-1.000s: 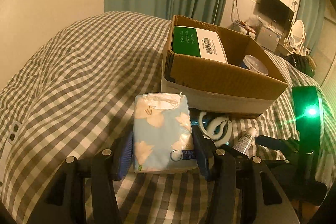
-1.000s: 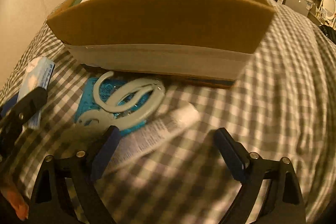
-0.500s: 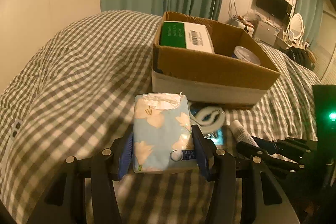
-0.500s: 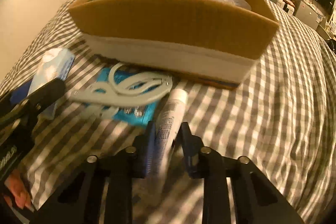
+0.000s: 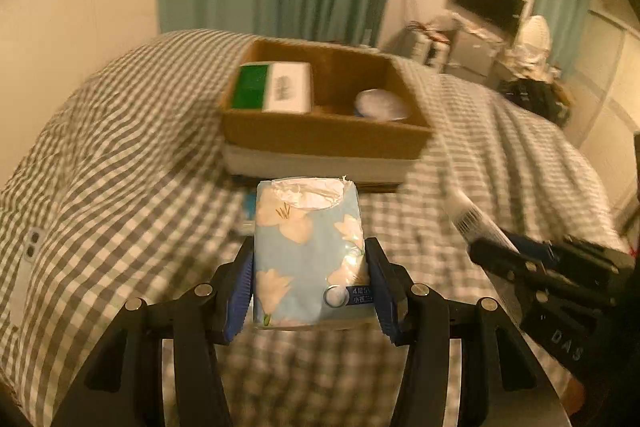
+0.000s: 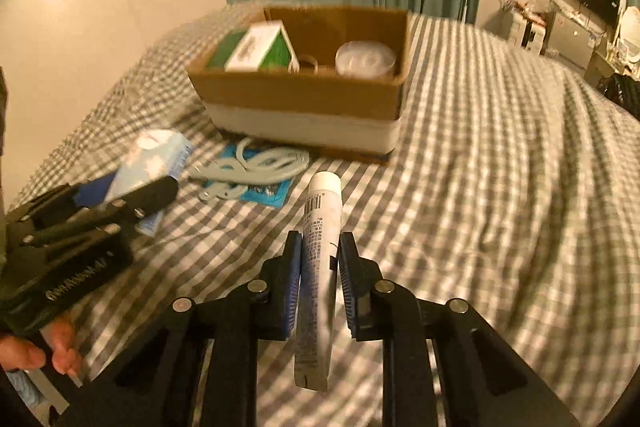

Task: Organize objects
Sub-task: 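Grasp the white toothpaste tube with the right gripper while the left gripper lifts the tissue pack, then lower the tissue pack and toothpaste tube into the cardboard box and release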

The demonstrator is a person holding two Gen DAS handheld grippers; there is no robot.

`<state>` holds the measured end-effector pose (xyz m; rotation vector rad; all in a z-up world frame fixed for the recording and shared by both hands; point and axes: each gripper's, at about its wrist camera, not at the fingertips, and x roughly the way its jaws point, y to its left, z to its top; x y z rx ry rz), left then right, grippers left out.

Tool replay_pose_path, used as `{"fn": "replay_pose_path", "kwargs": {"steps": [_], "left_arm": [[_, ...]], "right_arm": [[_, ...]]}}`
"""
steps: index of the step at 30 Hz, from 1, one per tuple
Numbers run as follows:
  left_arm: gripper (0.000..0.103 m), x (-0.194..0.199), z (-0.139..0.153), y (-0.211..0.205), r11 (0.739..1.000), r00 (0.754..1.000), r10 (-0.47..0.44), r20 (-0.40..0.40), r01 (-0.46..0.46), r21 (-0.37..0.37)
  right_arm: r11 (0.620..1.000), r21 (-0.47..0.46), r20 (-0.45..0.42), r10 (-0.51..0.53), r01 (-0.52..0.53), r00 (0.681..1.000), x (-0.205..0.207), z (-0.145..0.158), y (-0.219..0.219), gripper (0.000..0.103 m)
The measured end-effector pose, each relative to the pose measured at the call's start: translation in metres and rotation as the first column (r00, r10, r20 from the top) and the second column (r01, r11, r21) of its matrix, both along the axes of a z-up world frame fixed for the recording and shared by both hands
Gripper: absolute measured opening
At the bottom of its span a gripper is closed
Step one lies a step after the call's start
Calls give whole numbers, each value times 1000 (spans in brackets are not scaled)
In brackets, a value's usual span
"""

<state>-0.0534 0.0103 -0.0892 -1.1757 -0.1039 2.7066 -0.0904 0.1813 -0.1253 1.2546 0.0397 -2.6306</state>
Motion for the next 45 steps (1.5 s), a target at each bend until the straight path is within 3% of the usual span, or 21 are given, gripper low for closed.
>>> {"fn": "replay_pose_path", "kwargs": {"steps": [6, 12, 17, 21, 24, 27, 30, 35, 40, 45], "left_arm": [[53, 10, 50, 17, 996, 994, -85, -70, 86, 2], [53, -8, 100, 23, 990, 983, -137, -123, 140, 12], [53, -33, 144, 13, 982, 977, -149, -154, 164, 93], [53, -57, 172, 15, 981, 973, -152, -171, 170, 95], [53, -84, 191, 15, 975, 974, -145, -173, 170, 140], [53, -113, 201, 16, 981, 975, -129, -179, 152, 124], [53, -141, 197, 21, 986, 976, -118, -182, 137, 97], [53, -192, 158, 24, 993, 987, -95, -133, 104, 62], [53, -231, 99, 26, 995, 995, -86, -59, 88, 40], [53, -253, 53, 29, 995, 995, -100, -5, 100, 26]], "right_arm": [[1000, -7, -121, 21, -22, 992, 25, 58, 11, 18], [998, 50, -234, 47, -36, 971, 22, 110, 10, 18], [996, 33, -300, 84, -78, 950, 12, 148, 13, 18], [995, 13, -350, 97, -98, 932, -1, 181, 19, 18], [993, 0, -366, 106, -114, 924, -18, 205, 23, 18], [994, -30, -370, 89, -108, 925, -42, 223, 30, 18], [993, -56, -355, 77, -104, 932, -74, 229, 33, 18], [991, -83, -308, 77, -107, 948, -130, 216, 29, 18], [988, -108, -240, 80, -109, 967, -183, 179, 23, 18], [985, -147, -131, 76, -95, 988, -232, 122, 17, 18]]}}
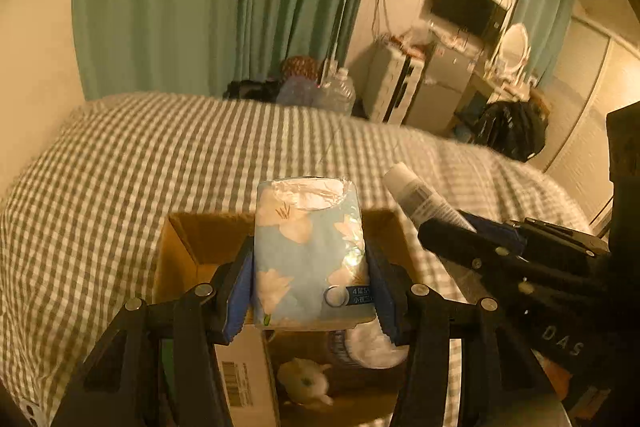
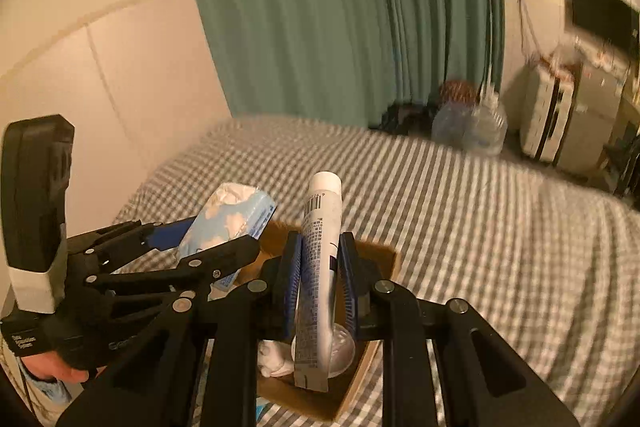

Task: Organize objects
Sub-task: 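Lower the tissue pack and toothpaste tube into the cardboard box and release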

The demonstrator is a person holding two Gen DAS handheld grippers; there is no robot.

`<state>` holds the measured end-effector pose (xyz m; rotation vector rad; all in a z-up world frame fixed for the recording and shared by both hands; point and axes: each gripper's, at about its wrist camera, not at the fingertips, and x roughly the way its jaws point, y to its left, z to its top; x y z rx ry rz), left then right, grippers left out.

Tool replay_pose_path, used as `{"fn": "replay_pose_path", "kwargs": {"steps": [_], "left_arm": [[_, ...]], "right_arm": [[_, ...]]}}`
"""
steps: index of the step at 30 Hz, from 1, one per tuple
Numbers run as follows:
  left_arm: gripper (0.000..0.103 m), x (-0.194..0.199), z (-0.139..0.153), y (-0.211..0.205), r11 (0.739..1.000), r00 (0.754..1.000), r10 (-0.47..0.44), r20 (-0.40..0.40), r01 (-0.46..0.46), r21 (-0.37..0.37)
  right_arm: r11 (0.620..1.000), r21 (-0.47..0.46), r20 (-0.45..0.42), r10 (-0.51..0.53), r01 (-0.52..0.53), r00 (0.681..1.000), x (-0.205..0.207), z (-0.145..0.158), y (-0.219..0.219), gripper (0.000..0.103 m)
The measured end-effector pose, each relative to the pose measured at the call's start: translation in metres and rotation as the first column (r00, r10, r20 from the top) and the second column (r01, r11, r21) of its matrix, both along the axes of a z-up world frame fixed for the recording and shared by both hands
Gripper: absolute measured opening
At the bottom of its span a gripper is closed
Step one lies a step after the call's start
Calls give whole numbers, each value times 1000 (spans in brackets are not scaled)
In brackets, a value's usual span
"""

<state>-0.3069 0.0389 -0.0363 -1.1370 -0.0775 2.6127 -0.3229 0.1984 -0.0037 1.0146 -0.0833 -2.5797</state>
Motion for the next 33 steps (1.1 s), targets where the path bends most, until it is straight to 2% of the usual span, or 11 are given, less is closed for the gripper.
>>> {"fn": "replay_pose_path", "kwargs": {"steps": [6, 11, 12, 13, 16, 18, 21, 24, 26, 28, 33], "left_arm": [[53, -17, -36, 2, 999, 998, -7, 69, 10, -38], [56, -13, -35, 3, 1000, 998, 6, 66, -4, -31], [61, -10, -31, 2, 1000, 998, 9, 59, -7, -29], [70, -5, -24, 0, 1000, 999, 9, 47, -7, -26], [87, 7, -2, -2, 999, 1000, 28, -12, -28, -26], [93, 18, 15, -6, 998, 998, 46, -48, -47, -28], [95, 36, 44, -11, 998, 994, 56, -96, -57, -8], [102, 63, 71, -16, 998, 986, 58, -155, -59, 0], [103, 84, 89, -19, 998, 978, 60, -202, -62, -3], [103, 104, 104, -21, 999, 970, 50, -238, -53, -7], [103, 152, 126, -32, 998, 951, 39, -308, -54, -40]], "right_arm": [[1000, -14, 109, 18, -16, 994, -22, -60, -3, 18], [1000, -24, 138, 11, -8, 990, -37, -75, 4, 21], [999, -38, 134, 5, 0, 991, -36, -73, 6, 23], [999, -49, 125, 5, 1, 992, -34, -69, 8, 30], [997, -72, 70, -18, 23, 997, -25, -49, 18, 56], [996, -79, 31, -33, 35, 999, -10, -30, 18, 57], [997, -59, -15, -54, 53, 998, 12, -6, 20, 59], [996, -21, -59, -83, 82, 995, 40, 20, 20, 69], [995, 0, -85, -103, 104, 991, 57, 39, 20, 82], [991, 23, -119, -130, 134, 984, 78, 57, 22, 89], [973, 74, -193, -200, 217, 961, 131, 91, 25, 99]]}}
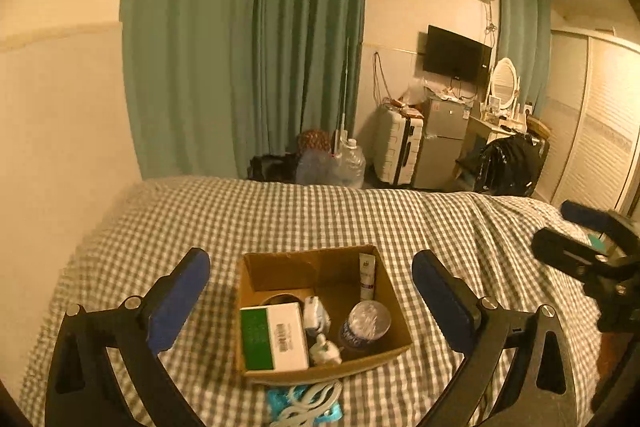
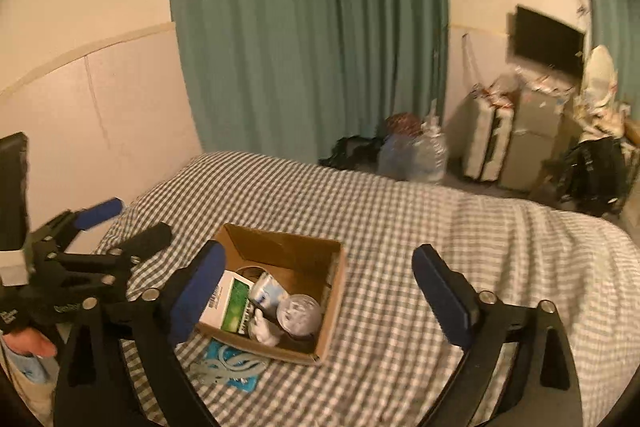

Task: Organize objects
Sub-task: 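Lower the tissue pack and toothpaste tube into the cardboard box and release, then grasp the grey plastic folding hook with the left gripper and lift it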

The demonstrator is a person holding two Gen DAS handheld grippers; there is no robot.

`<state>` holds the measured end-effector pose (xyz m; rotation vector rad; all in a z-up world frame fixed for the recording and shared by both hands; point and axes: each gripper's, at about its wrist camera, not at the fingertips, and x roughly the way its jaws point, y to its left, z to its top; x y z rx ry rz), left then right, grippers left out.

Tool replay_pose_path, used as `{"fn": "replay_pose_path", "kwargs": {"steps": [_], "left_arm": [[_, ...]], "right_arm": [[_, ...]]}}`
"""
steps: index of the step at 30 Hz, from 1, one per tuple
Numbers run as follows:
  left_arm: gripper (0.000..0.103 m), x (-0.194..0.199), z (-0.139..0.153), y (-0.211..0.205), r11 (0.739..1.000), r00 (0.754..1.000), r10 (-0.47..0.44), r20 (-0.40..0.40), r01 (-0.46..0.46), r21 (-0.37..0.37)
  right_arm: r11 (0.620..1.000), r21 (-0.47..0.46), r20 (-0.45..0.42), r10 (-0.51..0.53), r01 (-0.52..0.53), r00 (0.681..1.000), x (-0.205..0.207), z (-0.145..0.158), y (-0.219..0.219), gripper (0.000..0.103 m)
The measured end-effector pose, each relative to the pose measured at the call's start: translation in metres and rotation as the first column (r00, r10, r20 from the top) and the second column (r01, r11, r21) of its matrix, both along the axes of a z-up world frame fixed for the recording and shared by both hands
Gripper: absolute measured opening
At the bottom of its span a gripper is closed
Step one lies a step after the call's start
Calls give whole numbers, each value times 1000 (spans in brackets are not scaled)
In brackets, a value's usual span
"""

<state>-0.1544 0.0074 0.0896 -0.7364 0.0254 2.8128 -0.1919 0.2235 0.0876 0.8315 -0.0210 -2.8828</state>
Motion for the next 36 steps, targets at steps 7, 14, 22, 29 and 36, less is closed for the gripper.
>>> {"fn": "replay_pose_path", "kwargs": {"steps": [7, 14, 22, 29, 36], "left_arm": [[103, 47, -11, -13, 999, 999, 16, -28, -17, -44], [103, 67, -65, -17, 996, 997, 71, -29, -73, -56], [103, 49, -161, -17, 990, 990, 131, 46, -128, -57], [103, 31, -239, 9, 985, 991, 87, 98, -71, -160], [103, 8, -269, 36, 974, 989, -25, 149, 57, -217]], "right_arm": [[999, 52, -61, -11, 14, 998, 64, 12, -5, 103], [998, 60, -77, -6, 11, 997, 87, -27, -7, 103], [999, 30, 45, -28, 27, 999, 59, -135, 2, 103], [995, 32, 141, -98, 94, 985, 42, -208, 23, 103], [992, 18, 208, -124, 124, 970, 36, -232, 30, 103]]}}
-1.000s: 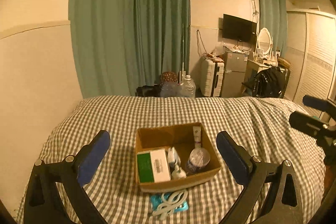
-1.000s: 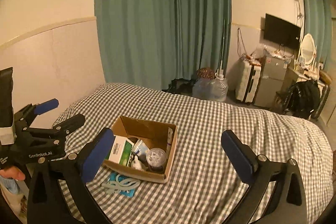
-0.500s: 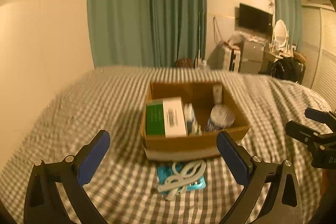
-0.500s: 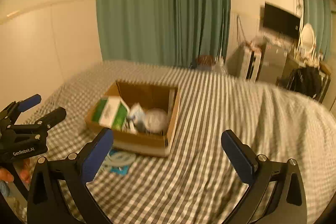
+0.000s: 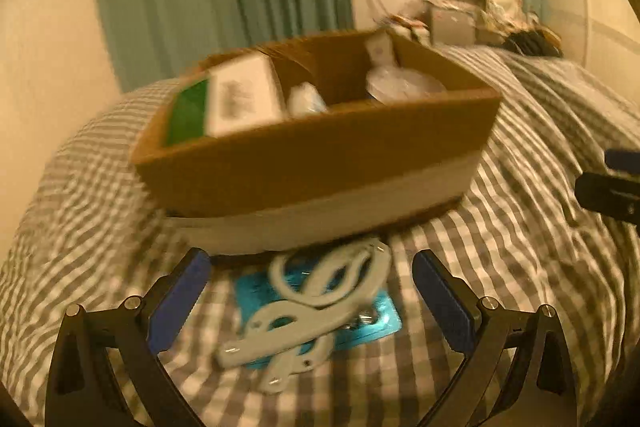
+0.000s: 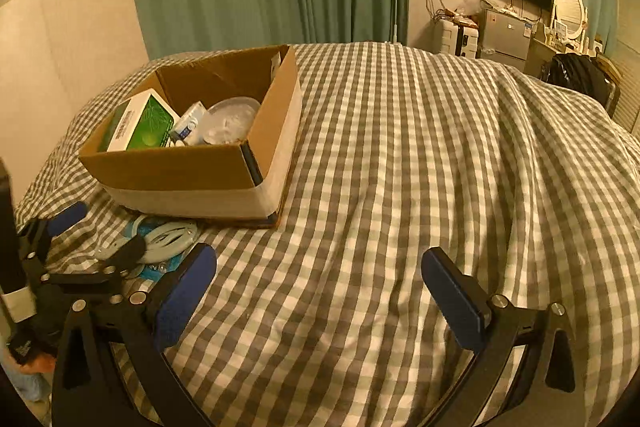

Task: Organize objects

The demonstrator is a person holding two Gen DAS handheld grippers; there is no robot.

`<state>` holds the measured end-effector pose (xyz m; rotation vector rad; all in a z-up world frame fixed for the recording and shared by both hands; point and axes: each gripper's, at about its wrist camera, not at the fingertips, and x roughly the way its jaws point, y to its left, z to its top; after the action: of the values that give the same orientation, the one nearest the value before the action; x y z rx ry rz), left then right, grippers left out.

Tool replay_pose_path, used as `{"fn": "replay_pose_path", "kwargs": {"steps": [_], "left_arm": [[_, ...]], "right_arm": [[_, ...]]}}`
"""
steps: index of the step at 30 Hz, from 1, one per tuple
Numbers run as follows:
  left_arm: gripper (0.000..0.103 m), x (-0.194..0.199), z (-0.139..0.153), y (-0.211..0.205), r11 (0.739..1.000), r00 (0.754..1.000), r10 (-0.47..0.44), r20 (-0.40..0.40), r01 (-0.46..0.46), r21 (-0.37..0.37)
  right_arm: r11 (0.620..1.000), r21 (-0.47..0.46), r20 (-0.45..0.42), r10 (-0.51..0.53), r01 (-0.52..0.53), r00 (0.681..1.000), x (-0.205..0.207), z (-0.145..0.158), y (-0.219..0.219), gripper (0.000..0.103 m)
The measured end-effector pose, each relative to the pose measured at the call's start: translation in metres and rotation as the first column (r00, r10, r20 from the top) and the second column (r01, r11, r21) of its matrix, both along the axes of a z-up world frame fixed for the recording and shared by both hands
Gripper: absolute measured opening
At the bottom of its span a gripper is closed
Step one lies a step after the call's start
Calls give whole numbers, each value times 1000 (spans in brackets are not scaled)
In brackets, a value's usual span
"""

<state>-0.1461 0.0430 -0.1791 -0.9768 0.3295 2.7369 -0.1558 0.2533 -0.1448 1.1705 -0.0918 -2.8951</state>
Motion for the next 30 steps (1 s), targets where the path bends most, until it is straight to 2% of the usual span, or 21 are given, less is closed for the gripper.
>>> {"fn": "replay_pose_path", "kwargs": {"steps": [3, 5, 6, 7, 8, 13, 17, 20, 23, 26, 30], "left_arm": [[103, -9, -18, 3, 1000, 998, 3, 61, -2, -24], [99, -13, -27, 4, 1000, 995, 4, 100, -1, -26], [85, -13, -29, 4, 1000, 993, -3, 116, 6, -23], [77, -12, -31, 5, 1000, 992, -13, 124, 16, -22], [74, -10, -32, 6, 999, 992, -25, 125, 27, -19], [73, 14, -28, 14, 995, 987, -103, 127, 104, 4], [72, 37, -15, 13, 993, 987, -115, 114, 113, 25], [71, 47, 2, 0, 998, 995, -52, 80, 50, 27], [71, 55, 25, -24, 997, 997, 56, 45, -59, 57], [70, 54, 35, -45, 984, 984, 163, 70, -168, 60], [65, 49, 45, -64, 965, 963, 250, 96, -256, 58]], "right_arm": [[1000, 24, 6, -2, 2, 1000, 2, -3, -2, 103], [999, 41, 18, -7, 6, 1000, 3, -6, -3, 103], [999, 39, 21, -9, 8, 1000, 4, -6, -2, 103], [999, 36, 20, -9, 8, 1000, 5, -6, -2, 103], [999, 33, 20, -8, 8, 1000, 7, -6, -1, 103], [1000, 30, 27, -10, 9, 1000, 8, -7, 1, 103], [1000, 21, 31, -17, 17, 999, 6, -9, 3, 103], [1000, 15, 31, -15, 14, 999, 4, -10, 3, 103], [1000, 5, 23, 0, 0, 1000, 5, -9, 1, 103], [1000, 5, 8, 26, -26, 1000, 7, -9, -4, 103], [996, 19, -4, 93, -93, 996, 9, -11, -23, 103]]}}
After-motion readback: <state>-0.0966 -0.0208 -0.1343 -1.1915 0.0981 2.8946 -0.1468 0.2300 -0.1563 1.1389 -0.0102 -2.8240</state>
